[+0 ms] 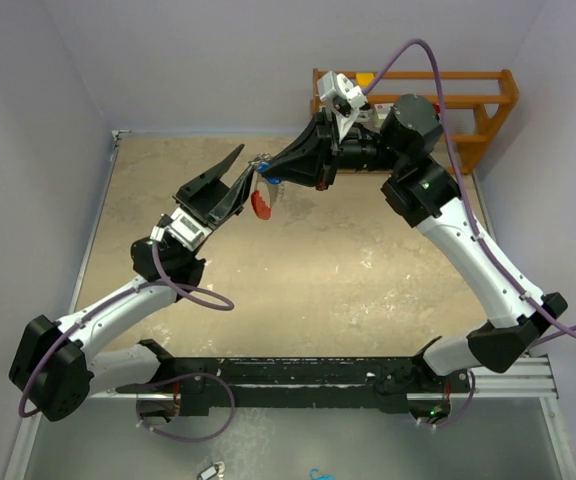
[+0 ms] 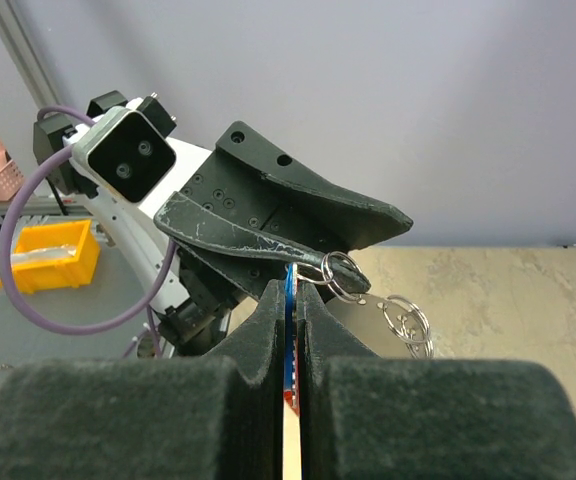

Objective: Remove the keys from the keyring

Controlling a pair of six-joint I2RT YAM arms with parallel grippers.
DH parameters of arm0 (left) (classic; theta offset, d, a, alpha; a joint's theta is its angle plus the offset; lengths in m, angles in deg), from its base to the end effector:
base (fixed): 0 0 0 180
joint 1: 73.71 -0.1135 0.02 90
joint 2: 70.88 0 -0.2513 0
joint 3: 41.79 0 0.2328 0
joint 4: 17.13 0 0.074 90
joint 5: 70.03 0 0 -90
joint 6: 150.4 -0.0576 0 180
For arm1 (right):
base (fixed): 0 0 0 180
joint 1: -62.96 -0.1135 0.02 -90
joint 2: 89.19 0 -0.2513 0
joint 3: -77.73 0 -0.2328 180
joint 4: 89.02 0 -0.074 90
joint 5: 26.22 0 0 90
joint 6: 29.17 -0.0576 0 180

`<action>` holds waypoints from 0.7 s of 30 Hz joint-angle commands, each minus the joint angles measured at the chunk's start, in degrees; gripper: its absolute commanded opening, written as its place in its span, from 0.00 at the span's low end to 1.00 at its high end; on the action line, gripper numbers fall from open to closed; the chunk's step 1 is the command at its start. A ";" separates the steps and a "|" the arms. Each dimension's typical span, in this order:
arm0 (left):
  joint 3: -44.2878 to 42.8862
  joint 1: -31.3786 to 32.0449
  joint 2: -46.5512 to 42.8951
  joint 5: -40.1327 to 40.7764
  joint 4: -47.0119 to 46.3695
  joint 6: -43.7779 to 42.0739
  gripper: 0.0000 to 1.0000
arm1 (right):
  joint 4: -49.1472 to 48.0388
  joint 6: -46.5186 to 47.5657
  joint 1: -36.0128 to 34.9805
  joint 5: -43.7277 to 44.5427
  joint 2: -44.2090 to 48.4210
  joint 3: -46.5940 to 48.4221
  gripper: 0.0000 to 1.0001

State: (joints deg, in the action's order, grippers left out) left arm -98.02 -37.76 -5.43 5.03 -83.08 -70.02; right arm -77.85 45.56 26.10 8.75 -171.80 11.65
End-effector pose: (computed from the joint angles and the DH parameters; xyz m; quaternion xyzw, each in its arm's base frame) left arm 0.1666 -0.1391 0.4132 0.2248 0.2135 -0.2526 0.9166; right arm 0.2014 0.2100 0.5205 -0.4672 0.4279 0.5571 0.5369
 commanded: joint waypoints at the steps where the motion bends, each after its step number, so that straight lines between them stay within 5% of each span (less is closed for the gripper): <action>1: -2.83 -0.97 1.75 -0.28 4.40 -0.48 0.31 | -6.49 -1.76 -0.86 -4.30 4.59 0.94 0.00; 7: -4.42 -0.96 2.49 -2.20 3.09 -0.12 0.18 | -6.69 -1.85 -0.83 -3.61 5.26 -0.61 0.00; 11: -4.96 -0.92 2.29 -4.59 2.97 0.67 0.00 | -6.86 -2.01 -0.80 -2.70 5.39 -1.69 0.00; 21: -3.61 -0.96 -1.52 -0.81 9.21 2.50 0.00 | -2.88 5.86 -0.85 6.96 8.75 -6.32 0.00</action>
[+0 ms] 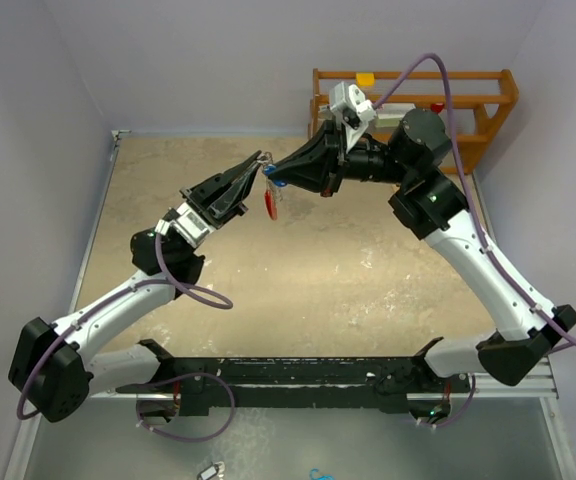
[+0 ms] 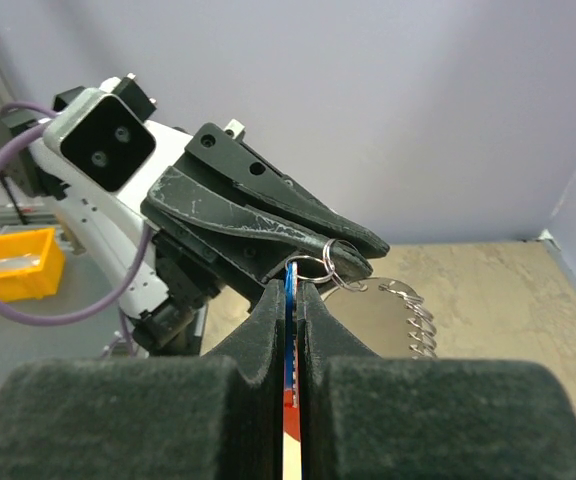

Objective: Remove the keys from the keyring

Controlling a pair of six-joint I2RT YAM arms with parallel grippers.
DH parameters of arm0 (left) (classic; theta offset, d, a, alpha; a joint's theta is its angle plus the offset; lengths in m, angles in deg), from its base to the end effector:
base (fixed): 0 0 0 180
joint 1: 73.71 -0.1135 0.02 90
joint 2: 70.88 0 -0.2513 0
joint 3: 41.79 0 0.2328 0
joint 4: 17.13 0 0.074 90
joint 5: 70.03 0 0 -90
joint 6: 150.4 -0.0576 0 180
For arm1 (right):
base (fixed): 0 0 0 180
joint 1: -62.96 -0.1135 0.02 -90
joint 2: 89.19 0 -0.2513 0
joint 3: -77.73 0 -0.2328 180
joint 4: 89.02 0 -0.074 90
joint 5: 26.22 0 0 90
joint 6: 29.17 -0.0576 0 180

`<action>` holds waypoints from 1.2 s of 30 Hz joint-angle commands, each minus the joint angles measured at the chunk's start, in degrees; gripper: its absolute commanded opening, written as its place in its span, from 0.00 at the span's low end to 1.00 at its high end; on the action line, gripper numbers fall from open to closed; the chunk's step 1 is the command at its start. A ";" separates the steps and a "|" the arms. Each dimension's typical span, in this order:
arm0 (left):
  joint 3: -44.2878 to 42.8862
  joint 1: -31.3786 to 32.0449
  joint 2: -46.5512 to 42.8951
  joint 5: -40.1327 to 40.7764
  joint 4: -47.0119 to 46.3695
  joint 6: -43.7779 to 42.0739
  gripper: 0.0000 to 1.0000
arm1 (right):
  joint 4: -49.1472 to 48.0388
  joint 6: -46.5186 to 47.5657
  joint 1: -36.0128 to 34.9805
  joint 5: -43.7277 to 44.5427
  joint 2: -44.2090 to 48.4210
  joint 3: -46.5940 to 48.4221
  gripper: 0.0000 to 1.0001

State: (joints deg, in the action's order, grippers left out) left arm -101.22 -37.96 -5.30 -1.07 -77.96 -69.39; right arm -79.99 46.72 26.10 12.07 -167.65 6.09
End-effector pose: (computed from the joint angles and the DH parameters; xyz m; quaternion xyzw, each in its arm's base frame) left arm 0.1676 -0.1462 0.4216 0.2744 0.2096 -0.2707 0.8986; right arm 0.1921 0.2006 0.5148 -0.4528 0.4297 0.5422 0.5625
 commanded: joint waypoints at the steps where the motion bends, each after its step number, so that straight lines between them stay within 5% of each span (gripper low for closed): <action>1: 0.03 -0.77 -1.99 6.95 4.19 2.86 0.00 | -0.13 6.06 -0.82 5.55 5.28 -1.48 0.00; 8: 3.55 -0.79 -1.17 13.45 -4.31 9.32 0.00 | -0.74 9.27 -0.90 15.31 8.54 -7.93 0.00; 21: 3.98 -0.79 4.98 14.48 -22.38 18.87 0.00 | -1.67 10.39 -0.84 17.95 8.96 -12.89 0.00; 36: 1.78 -0.77 5.08 15.08 -22.93 23.09 0.00 | -6.35 6.48 -0.90 12.33 4.04 -13.72 0.00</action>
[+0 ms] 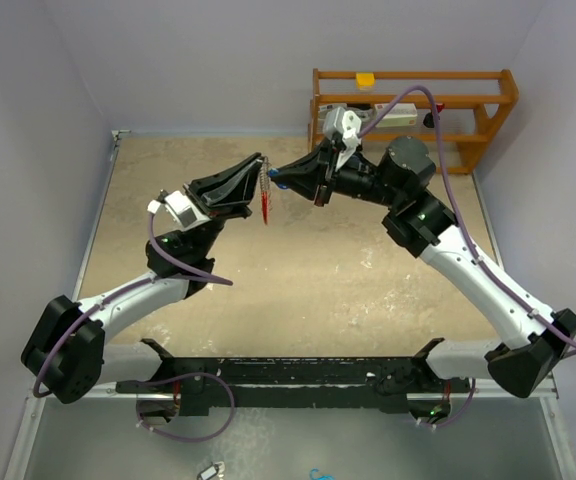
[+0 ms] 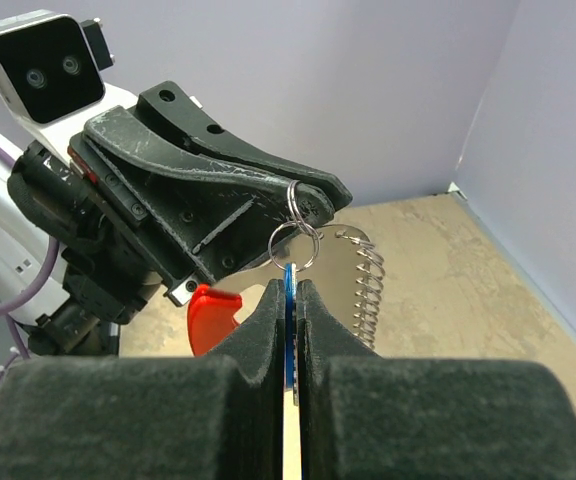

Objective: Remove the keys from the keyring

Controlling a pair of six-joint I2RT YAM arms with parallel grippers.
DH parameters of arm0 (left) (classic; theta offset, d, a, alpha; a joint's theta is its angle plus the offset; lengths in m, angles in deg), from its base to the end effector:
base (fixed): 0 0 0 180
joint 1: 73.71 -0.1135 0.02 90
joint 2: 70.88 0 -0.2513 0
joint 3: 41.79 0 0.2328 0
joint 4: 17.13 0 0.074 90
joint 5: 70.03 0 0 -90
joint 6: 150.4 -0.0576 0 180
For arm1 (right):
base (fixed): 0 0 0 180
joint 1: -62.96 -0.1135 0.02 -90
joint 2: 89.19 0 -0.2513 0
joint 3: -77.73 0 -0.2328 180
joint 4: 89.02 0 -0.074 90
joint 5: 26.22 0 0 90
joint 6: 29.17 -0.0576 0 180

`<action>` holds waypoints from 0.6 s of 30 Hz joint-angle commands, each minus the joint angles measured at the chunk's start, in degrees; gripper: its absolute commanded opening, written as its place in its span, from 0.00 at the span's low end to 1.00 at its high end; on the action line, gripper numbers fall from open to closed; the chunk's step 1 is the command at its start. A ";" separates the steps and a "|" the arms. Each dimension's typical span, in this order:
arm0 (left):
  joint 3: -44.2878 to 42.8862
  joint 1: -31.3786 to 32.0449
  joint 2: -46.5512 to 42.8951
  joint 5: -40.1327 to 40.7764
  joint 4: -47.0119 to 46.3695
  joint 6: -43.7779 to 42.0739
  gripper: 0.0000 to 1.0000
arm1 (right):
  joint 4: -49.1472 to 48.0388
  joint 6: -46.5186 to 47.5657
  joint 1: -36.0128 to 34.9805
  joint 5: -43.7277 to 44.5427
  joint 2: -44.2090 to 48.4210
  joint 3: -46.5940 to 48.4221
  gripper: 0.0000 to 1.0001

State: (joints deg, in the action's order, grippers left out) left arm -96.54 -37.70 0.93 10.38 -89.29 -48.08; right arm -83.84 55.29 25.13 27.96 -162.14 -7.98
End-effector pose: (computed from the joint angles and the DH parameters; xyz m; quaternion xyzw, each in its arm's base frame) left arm 0.1876 -0.1482 0.3912 0.1394 0.2761 -0.4120 0.8571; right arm 0.1998 0.1978 0.4721 -0.3951 0.4807 0.4527 0.6386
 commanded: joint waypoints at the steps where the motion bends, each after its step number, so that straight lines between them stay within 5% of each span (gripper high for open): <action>1: -2.97 -1.03 -1.27 3.68 -11.57 1.94 0.00 | -2.99 -2.51 0.06 -3.83 -1.82 0.34 0.00; 18: -3.14 -1.03 -1.47 4.58 -11.61 0.65 0.00 | -5.29 -5.35 0.03 -6.99 -5.21 1.42 0.00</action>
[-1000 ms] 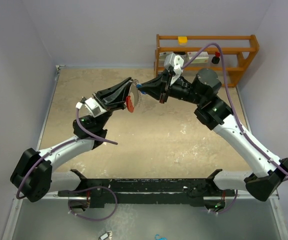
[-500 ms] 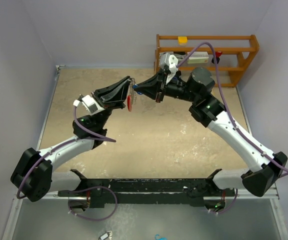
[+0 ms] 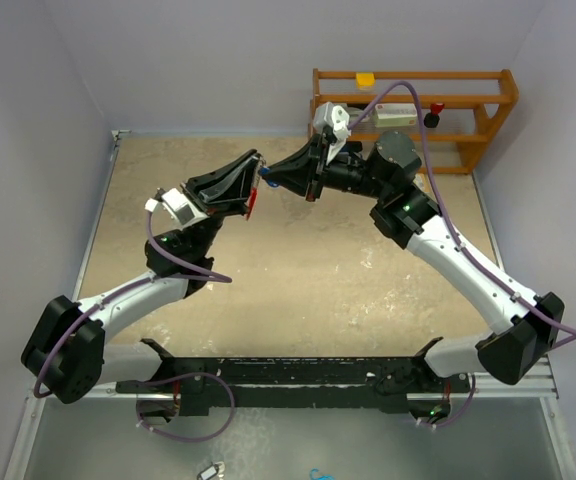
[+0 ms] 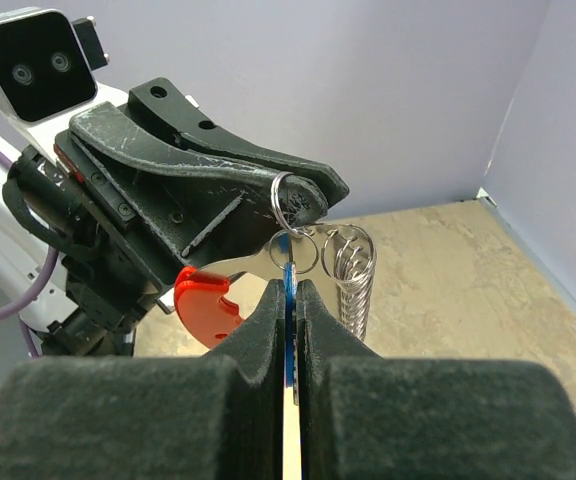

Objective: Remove the keys from the keyring

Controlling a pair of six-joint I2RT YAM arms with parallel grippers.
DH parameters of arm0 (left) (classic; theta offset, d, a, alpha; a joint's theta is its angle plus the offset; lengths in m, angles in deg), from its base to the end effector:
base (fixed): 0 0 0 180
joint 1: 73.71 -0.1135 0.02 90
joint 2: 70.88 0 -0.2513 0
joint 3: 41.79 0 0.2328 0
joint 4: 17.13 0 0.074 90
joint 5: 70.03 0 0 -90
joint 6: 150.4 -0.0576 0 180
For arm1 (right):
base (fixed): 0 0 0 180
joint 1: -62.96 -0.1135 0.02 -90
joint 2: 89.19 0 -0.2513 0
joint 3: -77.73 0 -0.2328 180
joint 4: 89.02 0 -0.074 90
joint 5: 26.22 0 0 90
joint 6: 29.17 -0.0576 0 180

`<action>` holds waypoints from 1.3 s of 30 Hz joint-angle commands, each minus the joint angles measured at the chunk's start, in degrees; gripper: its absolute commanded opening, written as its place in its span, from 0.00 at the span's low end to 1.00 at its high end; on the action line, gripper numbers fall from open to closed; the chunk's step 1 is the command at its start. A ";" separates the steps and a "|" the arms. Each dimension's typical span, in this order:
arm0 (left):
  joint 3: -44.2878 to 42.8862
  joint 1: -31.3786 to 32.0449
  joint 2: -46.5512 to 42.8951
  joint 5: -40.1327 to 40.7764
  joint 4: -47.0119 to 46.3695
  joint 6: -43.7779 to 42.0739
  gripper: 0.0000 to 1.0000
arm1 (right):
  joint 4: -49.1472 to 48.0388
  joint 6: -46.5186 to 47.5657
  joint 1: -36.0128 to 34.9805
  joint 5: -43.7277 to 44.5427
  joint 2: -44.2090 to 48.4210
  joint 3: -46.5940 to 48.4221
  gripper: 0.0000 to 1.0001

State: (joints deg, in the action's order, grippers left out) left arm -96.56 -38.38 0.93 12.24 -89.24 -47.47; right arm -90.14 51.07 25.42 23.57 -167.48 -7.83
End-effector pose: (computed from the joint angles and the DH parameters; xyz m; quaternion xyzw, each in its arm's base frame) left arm 0.1907 -0.1446 0.3915 0.1212 0.2812 -0.4075 0.8603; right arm 0.2194 0.2155 0.4594 -0.4024 0.4741 0.4900 0.6109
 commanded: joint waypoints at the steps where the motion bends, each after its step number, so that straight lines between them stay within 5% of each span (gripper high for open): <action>1: -2.90 -0.35 -1.35 2.98 -11.64 -0.61 0.00 | 1.02 -1.14 -0.19 -2.64 0.21 1.30 0.00; 15: 2.91 -0.36 -8.64 5.78 6.66 -15.27 0.00 | 3.93 1.19 -0.19 0.14 3.84 1.88 0.00; 39: 3.63 -0.35 -8.49 11.02 13.39 -21.45 0.00 | 10.13 7.21 -0.21 4.20 7.17 5.81 0.00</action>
State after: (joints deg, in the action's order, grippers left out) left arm -92.23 -37.15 -5.97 14.29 -76.83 -64.76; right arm -79.64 56.91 25.09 29.34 -164.26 -6.52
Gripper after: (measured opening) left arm 0.009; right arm 0.015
